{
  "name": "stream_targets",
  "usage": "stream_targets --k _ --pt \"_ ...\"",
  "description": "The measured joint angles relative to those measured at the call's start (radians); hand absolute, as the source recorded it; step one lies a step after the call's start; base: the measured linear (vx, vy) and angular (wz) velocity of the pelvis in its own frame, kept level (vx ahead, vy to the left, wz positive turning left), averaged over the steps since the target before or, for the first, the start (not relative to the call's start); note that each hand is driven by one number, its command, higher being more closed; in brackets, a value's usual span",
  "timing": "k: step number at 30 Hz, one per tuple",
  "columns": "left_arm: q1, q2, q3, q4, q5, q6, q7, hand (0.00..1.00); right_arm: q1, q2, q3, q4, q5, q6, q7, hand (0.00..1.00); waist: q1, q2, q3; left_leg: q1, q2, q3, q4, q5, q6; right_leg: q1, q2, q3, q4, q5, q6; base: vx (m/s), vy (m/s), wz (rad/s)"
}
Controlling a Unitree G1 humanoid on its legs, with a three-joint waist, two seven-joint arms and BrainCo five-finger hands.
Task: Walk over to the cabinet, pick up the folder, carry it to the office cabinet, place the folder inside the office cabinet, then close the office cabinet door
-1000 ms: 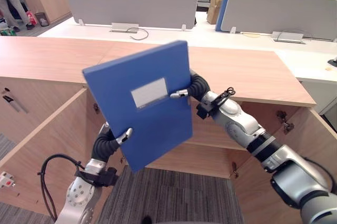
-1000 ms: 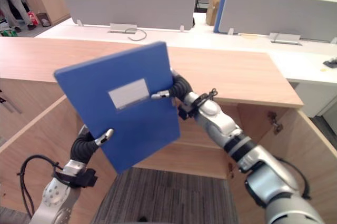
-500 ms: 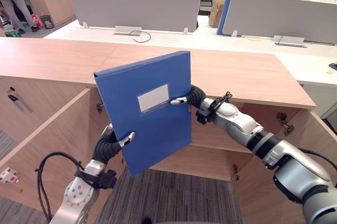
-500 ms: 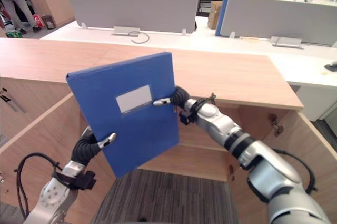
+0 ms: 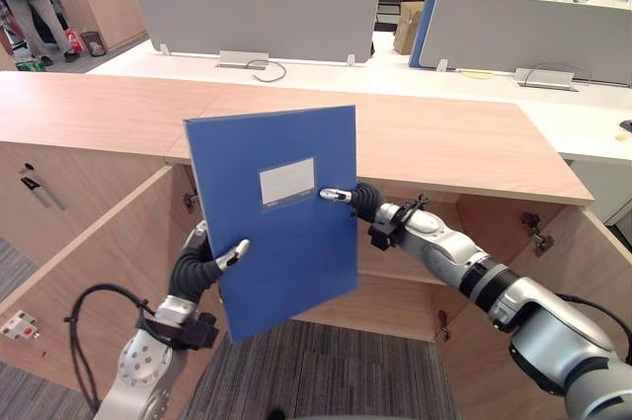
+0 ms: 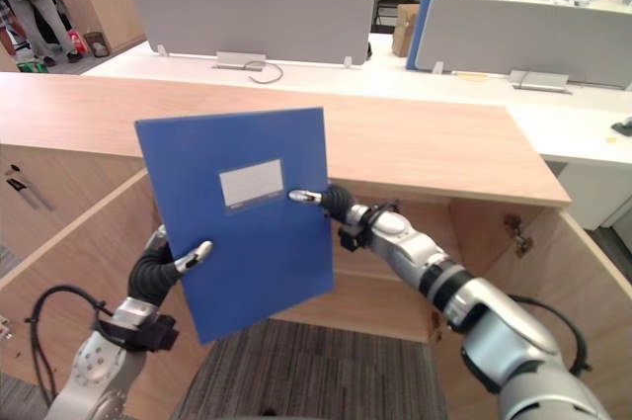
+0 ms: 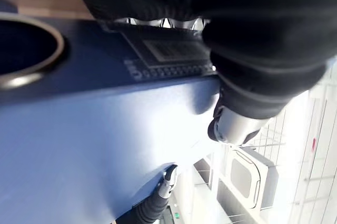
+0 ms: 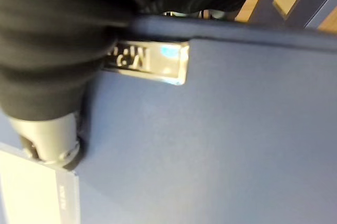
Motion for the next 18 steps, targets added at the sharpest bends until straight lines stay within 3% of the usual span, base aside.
stream_targets --k 2,3,4,5,7,9,12,18 --pt "-0.003 -0.022 -0.012 0.111 -0.087 0.007 -0.049 0.0 0.013 -0.009 -0.011 -0.03 -0.158 0.0 -0.013 1.0 -0.002 0.0 0.0 -0.002 0.005 0.007 0.0 0.0 0.0 -0.006 0.004 0.007 0.001 0.001 -0.001 -0.01 -0.007 -0.12" --pt "-0.004 -0.068 -0.017 0.204 -0.141 0.034 -0.08 0.0 0.043 -0.001 -0.051 -0.076 -0.352 -0.008 -0.035 1.0 -0.002 0.0 -0.001 -0.009 0.01 0.015 0.0 0.0 0.0 -0.019 0.009 0.017 0.002 0.003 -0.004 -0.02 -0.015 -0.19" --pt "-0.004 -0.089 -0.02 0.245 -0.144 0.043 -0.09 0.0 0.055 0.006 -0.071 -0.094 -0.424 -0.013 -0.039 1.0 -0.002 0.0 -0.002 -0.013 0.012 0.019 0.0 0.001 -0.001 -0.026 0.011 0.021 0.003 0.004 -0.006 -0.02 -0.018 -0.22" --pt "-0.003 -0.132 -0.026 0.327 -0.146 0.07 -0.104 0.0 0.076 0.023 -0.094 -0.122 -0.585 -0.03 -0.045 1.0 -0.005 0.0 -0.002 -0.016 0.016 0.027 0.0 0.001 -0.001 -0.031 0.014 0.026 0.003 0.006 -0.009 -0.01 -0.013 -0.15" --pt "-0.004 -0.179 -0.03 0.441 -0.144 0.097 -0.116 0.0 0.098 0.044 -0.095 -0.133 -0.749 -0.046 -0.045 1.0 -0.015 -0.001 -0.002 -0.013 0.019 0.03 0.0 0.001 -0.001 -0.03 0.016 0.028 0.003 0.006 -0.009 0.0 -0.022 -0.08" --pt "-0.017 -0.218 -0.028 0.571 -0.144 0.125 -0.135 0.0 0.133 0.075 -0.096 -0.134 -0.951 -0.09 -0.056 1.0 -0.019 -0.001 -0.002 -0.013 0.024 0.031 0.0 0.001 -0.001 -0.031 0.02 0.029 0.003 0.007 -0.01 0.0 0.0 0.0" --pt "-0.056 -0.279 0.017 0.799 -0.142 0.161 -0.14 0.0 0.189 0.111 -0.096 -0.133 -1.169 -0.138 -0.084 1.0 -0.024 -0.001 -0.001 -0.011 0.027 0.032 0.0 0.003 -0.005 -0.031 0.025 0.031 0.004 0.007 -0.012 -0.01 -0.004 -0.01" --pt "-0.055 -0.294 0.253 1.064 -0.103 0.181 -0.062 0.0 0.228 0.099 -0.08 -0.03 -1.371 -0.205 -0.119 1.0 -0.031 -0.005 0.018 -0.007 0.029 0.034 0.0 0.0 -0.017 -0.034 0.028 0.038 0.006 0.007 -0.012 -0.04 0.005 -0.02"
